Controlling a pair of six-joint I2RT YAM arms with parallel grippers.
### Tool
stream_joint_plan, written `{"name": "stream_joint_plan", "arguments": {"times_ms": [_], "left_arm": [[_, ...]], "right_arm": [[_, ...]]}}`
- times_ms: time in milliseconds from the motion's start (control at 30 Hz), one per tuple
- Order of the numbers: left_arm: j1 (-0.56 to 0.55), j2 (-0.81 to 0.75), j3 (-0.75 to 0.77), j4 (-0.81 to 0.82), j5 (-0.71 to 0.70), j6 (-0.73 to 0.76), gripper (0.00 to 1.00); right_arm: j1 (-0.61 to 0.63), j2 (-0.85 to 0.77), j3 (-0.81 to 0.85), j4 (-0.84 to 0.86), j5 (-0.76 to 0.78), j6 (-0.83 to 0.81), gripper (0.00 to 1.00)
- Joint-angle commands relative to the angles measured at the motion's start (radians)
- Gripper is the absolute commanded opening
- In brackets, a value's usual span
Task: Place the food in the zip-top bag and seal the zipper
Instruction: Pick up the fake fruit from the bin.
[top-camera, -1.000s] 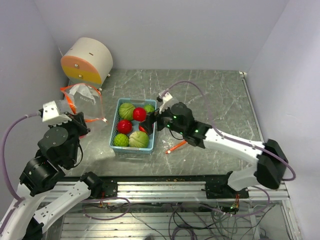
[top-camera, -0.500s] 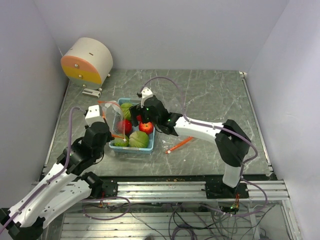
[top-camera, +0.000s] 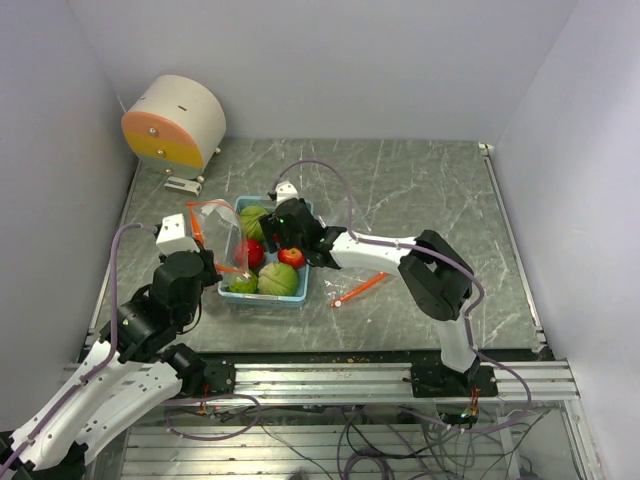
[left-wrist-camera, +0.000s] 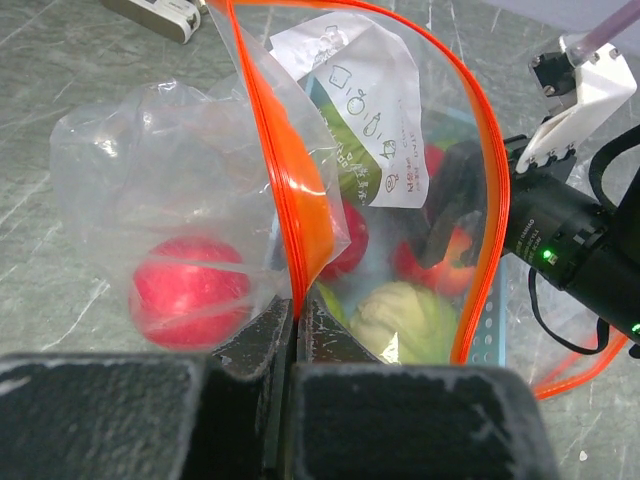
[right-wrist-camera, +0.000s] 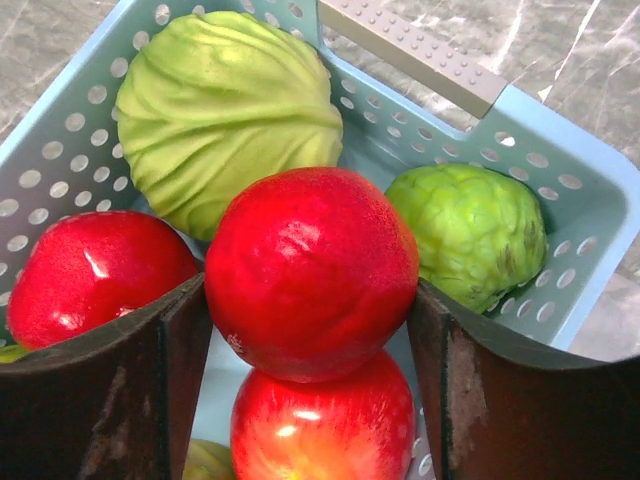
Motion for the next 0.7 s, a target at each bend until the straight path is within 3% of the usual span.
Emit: {"name": "stream_joint_plan", "arguments": {"times_ms": [0, 100, 333, 667], "left_arm": [[0.000, -0.004, 0.033, 0.013, 0.000, -0.004, 0.07], [0.000, 0.003, 0.032, 0.016, 0.000, -0.002, 0.07], [0.001, 0.013, 0.032, 0.016, -0.003, -0.004, 0.07], [0.000, 0.025, 0.039, 0.020, -0.004, 0.005, 0.07]], "right_arm": [[-0.003, -0.045, -0.039, 0.028, 0.043, 0.005, 0.61], [-0.009, -0.108, -0.098, 0.074, 0.047, 0.005, 0.46], [-0.015, -0.323, -0.240, 0.141, -0.027, 0.003, 0.43], [-0.005, -0.708, -0.435, 0.393, -0.707, 0.025, 0.43]]}}
